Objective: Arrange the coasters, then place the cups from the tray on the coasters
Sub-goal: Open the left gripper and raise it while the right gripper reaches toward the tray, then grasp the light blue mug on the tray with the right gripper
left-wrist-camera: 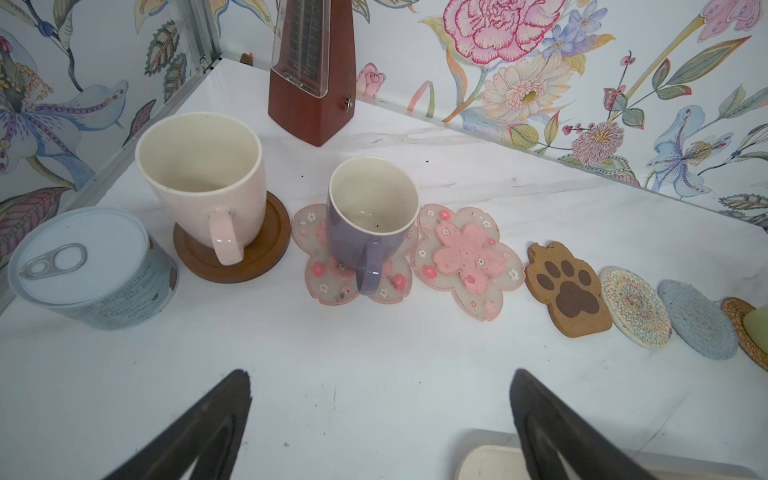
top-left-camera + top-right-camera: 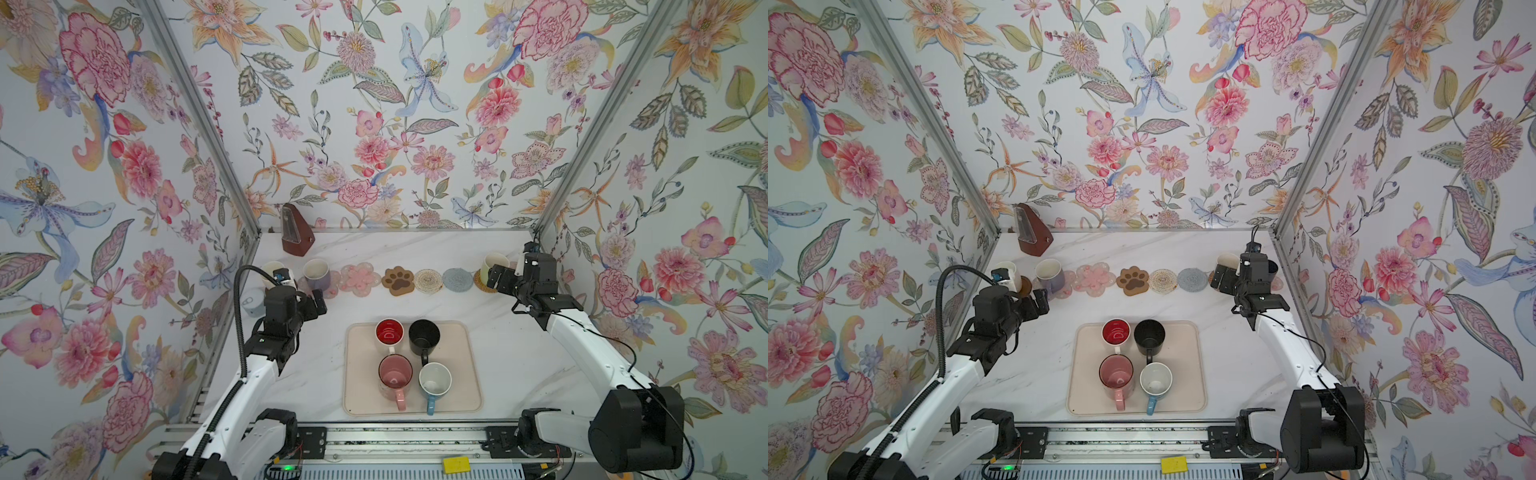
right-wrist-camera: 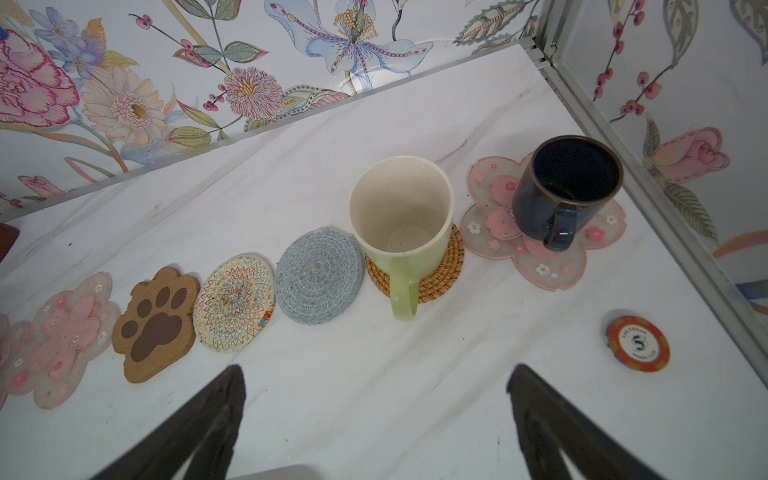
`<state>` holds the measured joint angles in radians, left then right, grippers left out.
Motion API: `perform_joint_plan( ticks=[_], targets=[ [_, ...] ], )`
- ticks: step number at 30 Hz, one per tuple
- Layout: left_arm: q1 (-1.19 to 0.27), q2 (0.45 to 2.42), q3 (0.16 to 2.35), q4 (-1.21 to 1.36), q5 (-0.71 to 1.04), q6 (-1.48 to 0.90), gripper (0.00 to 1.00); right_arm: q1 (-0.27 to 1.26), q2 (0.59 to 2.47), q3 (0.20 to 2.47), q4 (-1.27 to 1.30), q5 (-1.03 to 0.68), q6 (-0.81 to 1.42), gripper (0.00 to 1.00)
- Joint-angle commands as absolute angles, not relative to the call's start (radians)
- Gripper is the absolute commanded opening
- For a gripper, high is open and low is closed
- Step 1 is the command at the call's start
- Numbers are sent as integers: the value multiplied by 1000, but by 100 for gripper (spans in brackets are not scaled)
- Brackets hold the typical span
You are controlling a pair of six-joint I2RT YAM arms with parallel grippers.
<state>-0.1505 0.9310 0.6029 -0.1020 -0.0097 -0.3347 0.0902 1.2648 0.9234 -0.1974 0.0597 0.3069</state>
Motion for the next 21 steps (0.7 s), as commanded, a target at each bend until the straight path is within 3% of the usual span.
perform_joint_plan(
  ticks=[1, 12, 21],
  targets=[
    [-144, 892, 588, -51, -10, -346, 99, 98, 1280, 935, -216, 51, 326, 99],
    [-144, 865, 571, -19, -36, -345, 99, 145, 1254, 934, -284, 40, 357, 99],
    [-143, 830, 556, -11, -40, -348, 99, 360, 1135, 881, -494, 117, 454, 99]
  ],
)
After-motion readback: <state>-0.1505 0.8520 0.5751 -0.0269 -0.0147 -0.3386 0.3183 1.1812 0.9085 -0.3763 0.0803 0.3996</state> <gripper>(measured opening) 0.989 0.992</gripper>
